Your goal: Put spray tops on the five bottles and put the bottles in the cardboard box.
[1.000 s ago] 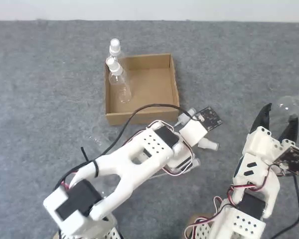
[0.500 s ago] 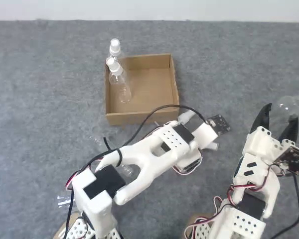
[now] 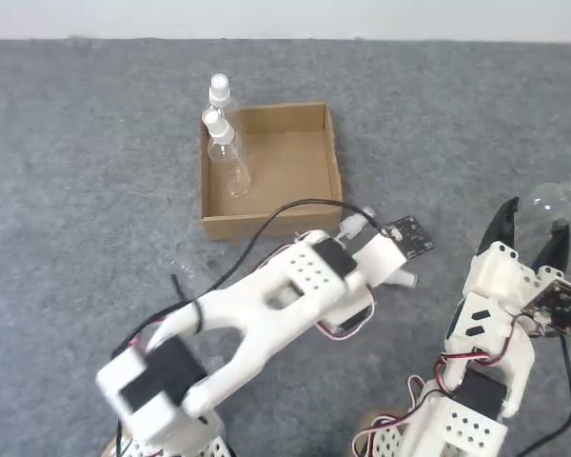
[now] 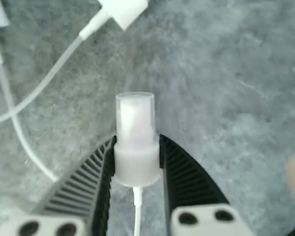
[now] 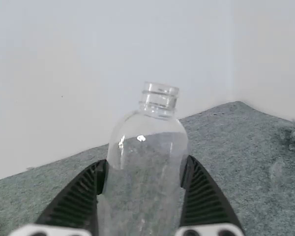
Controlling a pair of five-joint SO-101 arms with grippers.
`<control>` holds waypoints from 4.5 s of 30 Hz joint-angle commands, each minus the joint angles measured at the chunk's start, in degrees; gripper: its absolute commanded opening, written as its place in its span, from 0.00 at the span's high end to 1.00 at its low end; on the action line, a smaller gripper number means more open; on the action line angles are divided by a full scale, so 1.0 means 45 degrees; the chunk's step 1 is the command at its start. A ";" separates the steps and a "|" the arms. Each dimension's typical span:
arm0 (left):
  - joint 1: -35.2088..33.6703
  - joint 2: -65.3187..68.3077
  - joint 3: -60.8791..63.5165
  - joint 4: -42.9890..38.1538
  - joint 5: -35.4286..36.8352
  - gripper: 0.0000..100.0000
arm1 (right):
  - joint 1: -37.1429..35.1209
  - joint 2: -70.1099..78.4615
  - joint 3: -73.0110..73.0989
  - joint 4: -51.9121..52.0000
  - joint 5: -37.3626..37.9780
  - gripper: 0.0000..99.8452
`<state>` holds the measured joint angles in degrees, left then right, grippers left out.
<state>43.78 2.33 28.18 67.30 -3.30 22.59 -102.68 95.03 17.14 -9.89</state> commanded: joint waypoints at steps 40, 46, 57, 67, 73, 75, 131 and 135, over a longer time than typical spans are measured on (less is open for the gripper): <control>-0.4298 -1.3284 0.5832 -0.2305 0.1055 0.99 | -0.4269 -0.0283 0.0195 0.0303 0.1836 0.99; -0.4298 -1.5043 0.6437 -0.2325 0.1055 0.99 | -0.4991 -0.0283 0.0293 0.0303 0.1836 0.99; -0.4298 -1.9067 0.8078 -0.2852 0.1074 0.99 | -0.6320 -0.0283 0.0215 0.0791 0.2012 0.99; -0.4317 -2.1919 0.8977 -0.2852 0.1074 0.99 | -0.8215 -0.0303 0.0274 0.1084 0.3302 0.99; -0.4317 -2.3131 0.9309 -0.2852 0.1074 0.99 | -0.9016 -0.0303 0.0293 0.1104 0.3380 0.99; -0.4317 -2.3580 0.9328 -0.2852 0.1074 0.99 | -0.9192 -0.0303 0.0293 0.1104 0.3380 0.99; -1.0374 -2.3717 0.8195 -0.4298 0.8479 0.99 | -1.3294 -0.0264 0.0293 0.2413 0.3399 0.99; -1.0374 -2.3717 0.8176 -0.4669 0.8479 0.99 | -1.3802 -0.0264 0.0293 0.2569 0.3399 0.99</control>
<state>-2.64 -103.16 68.62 47.96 33.98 -37.36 -102.68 95.21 28.13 4.62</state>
